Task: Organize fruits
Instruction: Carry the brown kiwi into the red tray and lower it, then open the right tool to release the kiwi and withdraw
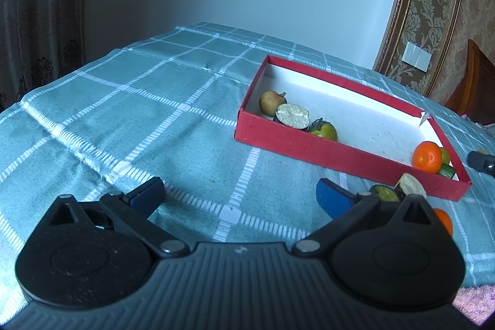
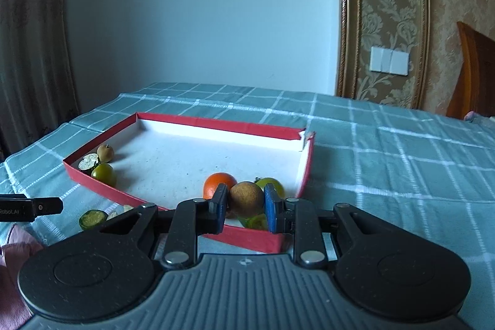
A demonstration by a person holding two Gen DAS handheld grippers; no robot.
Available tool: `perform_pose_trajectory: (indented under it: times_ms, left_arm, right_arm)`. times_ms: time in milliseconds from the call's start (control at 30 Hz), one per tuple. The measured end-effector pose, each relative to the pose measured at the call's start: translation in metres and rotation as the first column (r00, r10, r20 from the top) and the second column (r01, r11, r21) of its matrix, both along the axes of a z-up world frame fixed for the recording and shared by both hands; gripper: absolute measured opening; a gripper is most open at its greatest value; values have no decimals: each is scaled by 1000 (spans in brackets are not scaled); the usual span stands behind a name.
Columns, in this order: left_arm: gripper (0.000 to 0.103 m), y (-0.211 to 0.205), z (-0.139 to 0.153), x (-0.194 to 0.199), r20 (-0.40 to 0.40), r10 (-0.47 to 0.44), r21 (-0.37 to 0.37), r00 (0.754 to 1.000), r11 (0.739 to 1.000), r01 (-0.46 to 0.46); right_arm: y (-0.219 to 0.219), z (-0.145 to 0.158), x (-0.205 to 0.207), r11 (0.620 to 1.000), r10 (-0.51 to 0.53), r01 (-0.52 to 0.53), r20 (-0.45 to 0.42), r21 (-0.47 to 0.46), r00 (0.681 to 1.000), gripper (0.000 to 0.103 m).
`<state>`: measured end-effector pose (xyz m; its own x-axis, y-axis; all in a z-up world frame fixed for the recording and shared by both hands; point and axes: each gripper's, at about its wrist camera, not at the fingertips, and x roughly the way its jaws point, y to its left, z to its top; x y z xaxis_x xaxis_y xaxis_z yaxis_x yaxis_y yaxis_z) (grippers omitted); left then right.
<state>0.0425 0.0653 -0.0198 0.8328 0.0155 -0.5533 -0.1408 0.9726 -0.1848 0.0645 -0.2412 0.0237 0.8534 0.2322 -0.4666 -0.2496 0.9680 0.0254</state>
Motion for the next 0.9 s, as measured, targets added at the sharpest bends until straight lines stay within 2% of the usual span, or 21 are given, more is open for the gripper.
perform_pose_trajectory:
  times_ms: [267, 467, 633, 733, 900]
  left_arm:
    - [103, -1, 0, 1, -5, -7, 4, 1000, 1000, 7]
    - [103, -1, -1, 1, -6, -7, 5, 1000, 1000, 7]
    - [103, -1, -1, 2, -6, -7, 3, 1000, 1000, 7]
    - [103, 0, -1, 2, -5, -7, 0, 1000, 1000, 7]
    - [103, 0, -1, 2, -5, -6, 1, 1000, 1000, 6]
  right_arm:
    - [4, -15, 23, 999, 43, -42, -74, 13, 996, 24]
    - [3, -15, 35, 999, 33, -31, -59, 36, 998, 24]
    - [1, -19, 29, 999, 23, -21, -42, 49, 999, 25]
    - [-7, -18, 25, 995, 1, 3, -45, 97, 999, 25]
    - [-34, -7, 9, 971, -52, 57, -26, 231, 998, 25]
